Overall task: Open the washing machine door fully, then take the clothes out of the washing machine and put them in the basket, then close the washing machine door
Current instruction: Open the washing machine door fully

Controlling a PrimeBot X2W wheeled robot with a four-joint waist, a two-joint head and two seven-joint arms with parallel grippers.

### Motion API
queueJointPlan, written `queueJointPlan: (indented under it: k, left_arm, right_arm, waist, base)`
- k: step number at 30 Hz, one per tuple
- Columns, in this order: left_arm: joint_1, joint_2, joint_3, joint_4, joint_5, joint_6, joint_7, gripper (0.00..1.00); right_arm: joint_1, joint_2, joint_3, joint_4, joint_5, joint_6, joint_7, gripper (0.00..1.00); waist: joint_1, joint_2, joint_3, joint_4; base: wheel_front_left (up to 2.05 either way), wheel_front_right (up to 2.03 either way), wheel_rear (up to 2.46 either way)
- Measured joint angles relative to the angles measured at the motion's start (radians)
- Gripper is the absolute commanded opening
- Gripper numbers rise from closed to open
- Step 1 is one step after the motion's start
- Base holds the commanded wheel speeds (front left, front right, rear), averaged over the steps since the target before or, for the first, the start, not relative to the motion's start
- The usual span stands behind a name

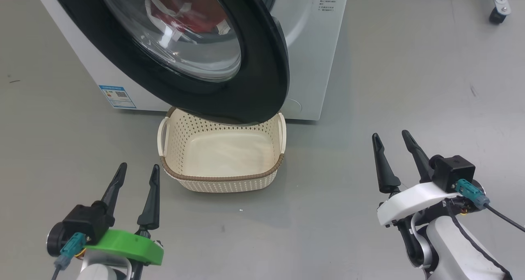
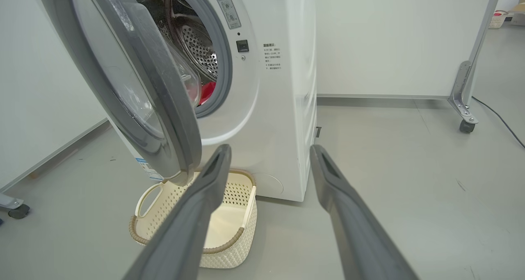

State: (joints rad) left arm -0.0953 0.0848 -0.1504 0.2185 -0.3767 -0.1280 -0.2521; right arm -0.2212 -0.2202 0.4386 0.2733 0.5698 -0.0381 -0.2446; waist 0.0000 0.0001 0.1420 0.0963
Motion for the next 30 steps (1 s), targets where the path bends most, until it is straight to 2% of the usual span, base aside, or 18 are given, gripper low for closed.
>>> queueJointPlan:
  k: [6,7,8,9,10,18,30]
  left_arm:
    - [-0.001,0.000,-0.019,-0.002,0.000,0.000,0.000,1.00]
    - [-0.001,0.000,-0.022,-0.003,0.000,0.000,0.000,1.00]
    - [-0.002,0.000,-0.026,-0.003,0.000,0.000,0.000,1.00]
    - [-0.002,0.000,-0.028,-0.003,0.000,0.000,0.000,1.00]
    - [-0.002,0.000,-0.030,-0.003,0.000,0.000,0.000,1.00]
    - [-0.013,0.001,-0.051,-0.007,-0.001,0.000,0.000,1.00]
    - [-0.071,0.001,-0.098,-0.007,-0.019,0.000,0.000,1.00]
  right_arm:
    - [0.000,-0.006,-0.009,-0.012,-0.004,-0.002,0.000,1.00]
    - [-0.001,-0.009,-0.011,-0.015,-0.007,-0.002,0.000,0.89]
    - [-0.002,-0.011,-0.012,-0.017,-0.008,-0.002,0.000,0.37]
    - [-0.003,-0.013,-0.013,-0.019,-0.008,-0.002,0.000,0.03]
    - [-0.006,-0.016,-0.014,-0.021,-0.008,-0.001,0.000,0.00]
    - [-0.085,-0.030,-0.041,-0.040,0.011,0.009,0.030,0.00]
    - [-0.258,-0.031,-0.143,-0.049,0.149,0.027,0.128,0.00]
  waist:
    - [0.0000,0.0000,0.022,0.011]
    - [0.0000,0.0000,0.026,0.014]
    - [0.0000,0.0000,0.031,0.017]
    - [0.0000,0.0000,0.036,0.019]
    - [0.0000,0.0000,0.041,0.023]
    - [0.0000,0.0000,0.085,0.049]
    - [0.0000,0.0000,0.149,0.110]
  base:
    - [0.00,0.00,0.00]
    - [0.00,0.00,0.00]
    - [0.00,0.00,0.00]
    - [0.00,0.00,0.00]
    - [0.00,0.00,0.00]
    - [0.00,0.00,0.00]
    - [0.00,0.00,0.00]
